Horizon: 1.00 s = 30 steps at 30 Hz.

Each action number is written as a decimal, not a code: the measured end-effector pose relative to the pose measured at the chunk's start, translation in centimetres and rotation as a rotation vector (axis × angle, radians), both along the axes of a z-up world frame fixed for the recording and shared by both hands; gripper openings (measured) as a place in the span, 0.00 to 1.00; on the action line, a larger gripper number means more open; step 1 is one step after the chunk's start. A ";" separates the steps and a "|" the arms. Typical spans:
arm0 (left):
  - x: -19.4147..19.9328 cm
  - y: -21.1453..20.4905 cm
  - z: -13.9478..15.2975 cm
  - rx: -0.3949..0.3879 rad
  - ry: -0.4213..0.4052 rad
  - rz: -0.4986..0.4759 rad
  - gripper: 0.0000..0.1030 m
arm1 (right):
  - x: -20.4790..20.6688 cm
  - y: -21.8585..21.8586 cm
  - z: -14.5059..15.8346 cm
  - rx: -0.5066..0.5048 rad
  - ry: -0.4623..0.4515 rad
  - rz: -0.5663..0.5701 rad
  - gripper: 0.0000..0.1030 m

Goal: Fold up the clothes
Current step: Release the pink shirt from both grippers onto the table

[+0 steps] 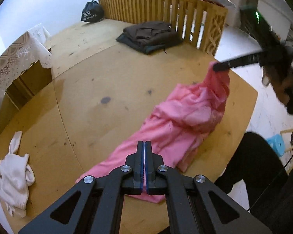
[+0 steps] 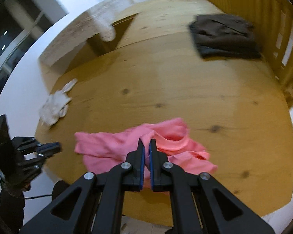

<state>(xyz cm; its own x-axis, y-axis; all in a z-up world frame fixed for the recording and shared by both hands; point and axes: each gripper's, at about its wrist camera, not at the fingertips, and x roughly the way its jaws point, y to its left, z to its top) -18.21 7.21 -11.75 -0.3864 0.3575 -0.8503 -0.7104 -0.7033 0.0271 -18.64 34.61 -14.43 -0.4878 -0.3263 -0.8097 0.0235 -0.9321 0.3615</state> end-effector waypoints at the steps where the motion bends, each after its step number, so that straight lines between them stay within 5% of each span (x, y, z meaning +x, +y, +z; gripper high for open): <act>1: -0.1 -0.3 0.1 0.009 0.004 0.011 0.04 | -0.2 -1.2 0.3 -0.007 0.005 0.028 0.04; 4: -0.8 -1.8 0.6 0.040 0.017 0.073 0.04 | -2.6 -6.6 0.7 -0.123 0.000 0.155 0.04; 7: -0.8 -5.4 1.0 0.048 0.009 0.166 0.04 | -5.0 -12.9 1.5 -0.145 -0.031 0.322 0.15; 10: -0.7 -8.3 0.7 0.039 -0.007 0.230 0.04 | -5.6 -14.9 3.8 -0.150 0.004 0.375 0.32; 12: -0.5 -9.0 0.4 0.031 -0.013 0.229 0.04 | -5.3 -12.9 5.2 -0.166 0.038 0.340 0.51; 16: -0.6 -8.0 -0.4 0.069 -0.043 0.199 0.06 | -4.4 -6.8 4.4 -0.091 0.061 0.178 0.54; 24: -1.5 -0.7 -4.9 0.099 -0.147 0.069 0.34 | -4.1 0.5 -8.1 0.142 -0.215 0.039 0.54; 30: -2.9 4.1 -6.4 0.058 -0.138 0.001 0.42 | -3.4 2.8 -11.8 -0.006 -0.248 -0.008 0.54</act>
